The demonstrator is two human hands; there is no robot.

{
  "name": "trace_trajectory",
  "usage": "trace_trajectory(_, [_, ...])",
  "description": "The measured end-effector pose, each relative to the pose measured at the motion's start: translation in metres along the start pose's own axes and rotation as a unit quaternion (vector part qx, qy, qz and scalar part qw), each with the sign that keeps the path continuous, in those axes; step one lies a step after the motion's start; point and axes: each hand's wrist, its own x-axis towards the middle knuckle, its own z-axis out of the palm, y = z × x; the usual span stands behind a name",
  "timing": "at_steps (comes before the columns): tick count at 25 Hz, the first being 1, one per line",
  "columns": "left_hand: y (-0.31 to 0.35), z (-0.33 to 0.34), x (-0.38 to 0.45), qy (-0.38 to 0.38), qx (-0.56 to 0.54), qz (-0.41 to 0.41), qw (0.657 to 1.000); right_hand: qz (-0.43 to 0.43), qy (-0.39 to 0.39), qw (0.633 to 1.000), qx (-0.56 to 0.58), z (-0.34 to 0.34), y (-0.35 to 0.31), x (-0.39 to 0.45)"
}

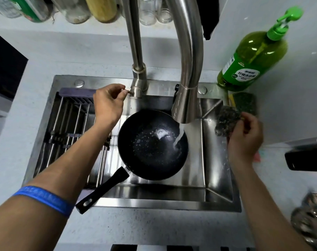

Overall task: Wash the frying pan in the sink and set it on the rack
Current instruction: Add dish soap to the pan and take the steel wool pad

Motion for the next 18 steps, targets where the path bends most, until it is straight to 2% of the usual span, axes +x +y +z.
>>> trace_trajectory(3, [0.001, -0.003, 0.0, 0.007, -0.003, -0.008, 1.0, 0.088, -0.058, 0.993, 0.055, 0.004, 0.009, -0.036])
trace_trajectory(7, [-0.001, -0.004, -0.001, 0.008, 0.002, 0.005, 1.0, 0.138, -0.11, 0.982, 0.067, 0.005, 0.015, -0.062])
trace_trajectory(18, [-0.007, -0.005, 0.012, -0.011, 0.057, 0.094, 0.994, 0.155, -0.16, 0.974, 0.037, 0.004, 0.016, -0.101])
